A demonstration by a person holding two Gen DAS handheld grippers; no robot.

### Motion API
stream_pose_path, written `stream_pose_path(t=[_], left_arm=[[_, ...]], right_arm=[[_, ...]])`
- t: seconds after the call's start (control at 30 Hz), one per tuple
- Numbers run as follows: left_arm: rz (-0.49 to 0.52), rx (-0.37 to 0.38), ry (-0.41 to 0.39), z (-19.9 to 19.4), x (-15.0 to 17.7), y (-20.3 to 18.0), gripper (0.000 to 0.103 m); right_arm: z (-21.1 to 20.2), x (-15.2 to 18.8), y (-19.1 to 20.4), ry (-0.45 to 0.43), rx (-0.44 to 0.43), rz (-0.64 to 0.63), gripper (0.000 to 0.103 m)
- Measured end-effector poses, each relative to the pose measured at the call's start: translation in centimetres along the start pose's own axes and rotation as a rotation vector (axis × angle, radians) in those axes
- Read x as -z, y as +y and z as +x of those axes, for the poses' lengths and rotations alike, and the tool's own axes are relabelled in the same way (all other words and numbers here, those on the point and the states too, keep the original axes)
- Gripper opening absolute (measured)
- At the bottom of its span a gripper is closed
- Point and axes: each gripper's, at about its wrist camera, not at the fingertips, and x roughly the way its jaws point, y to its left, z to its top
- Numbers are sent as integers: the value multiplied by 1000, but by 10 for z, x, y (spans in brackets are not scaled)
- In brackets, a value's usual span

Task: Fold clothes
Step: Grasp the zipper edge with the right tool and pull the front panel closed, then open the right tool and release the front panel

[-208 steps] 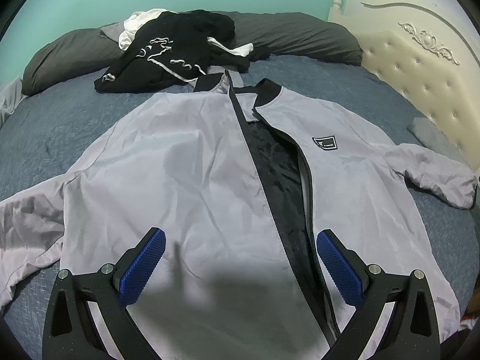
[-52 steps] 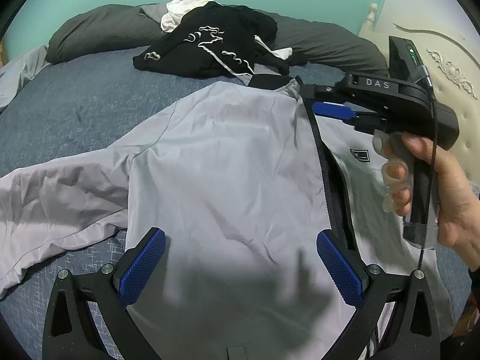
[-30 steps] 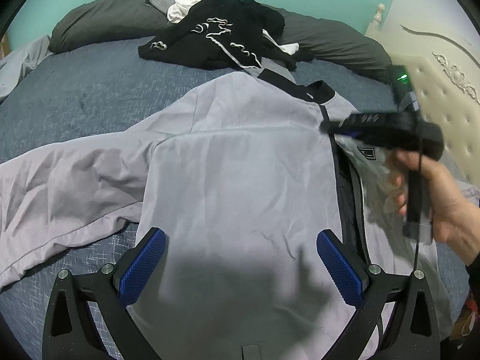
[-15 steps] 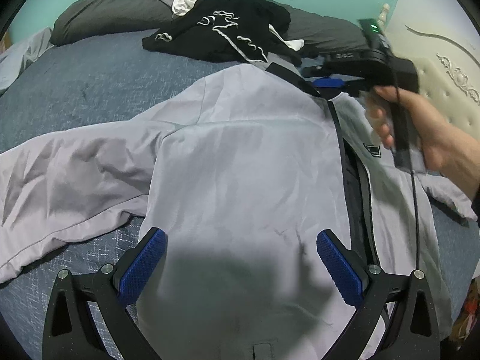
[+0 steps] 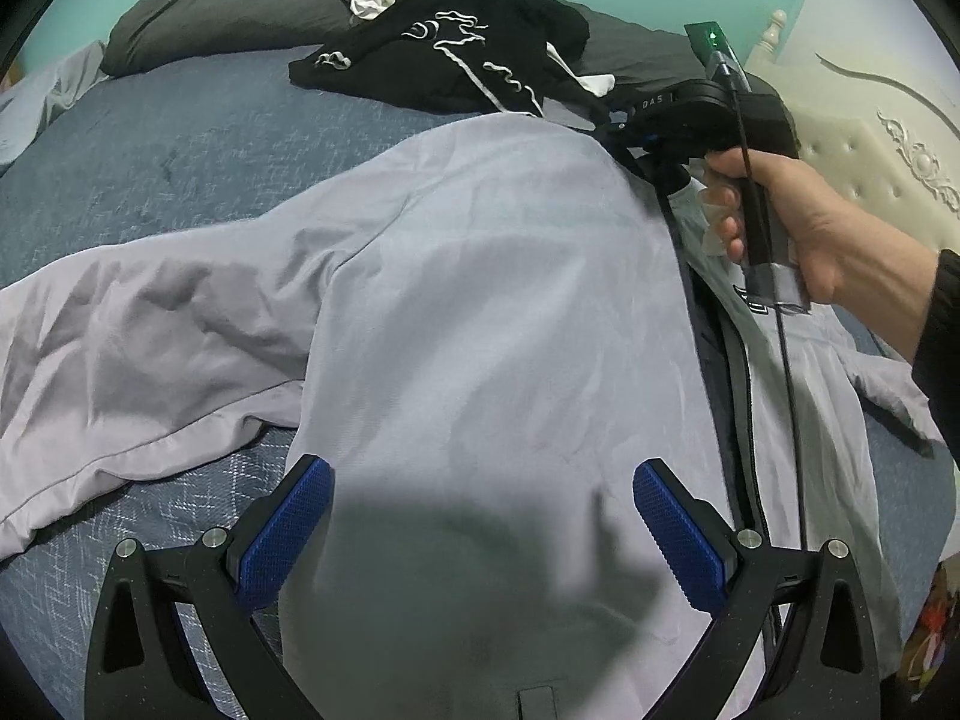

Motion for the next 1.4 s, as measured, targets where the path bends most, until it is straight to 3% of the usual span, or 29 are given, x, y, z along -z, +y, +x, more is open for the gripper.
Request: stream_pose_path(t=[0.27, 0.47, 0.53, 0.63, 0.83, 1.1, 1.4], left_arm=[[-16, -6, 7, 3, 0, 8, 103], [-16, -5, 2, 0, -1, 9, 103], [-17, -5, -2, -2, -1, 9, 103], [-15, -5, -11, -7, -1, 9, 103], [-10, -11, -13, -15, 4, 11, 103], [-4, -39, -37, -36, 14, 11, 103], [2, -56, -66, -61, 30, 4, 103]], right_arm=[[29, 5, 0, 35, 58, 26, 3], [2, 12, -8, -20, 74, 62, 6], [-18, 20, -9, -47, 68, 71, 12], [-51, 41, -5, -71, 35, 61, 22], [-104, 117, 11, -49, -41, 52, 22], [-142, 203, 25, 16, -59, 96, 22], [-173, 253, 45, 61, -123, 133, 31]])
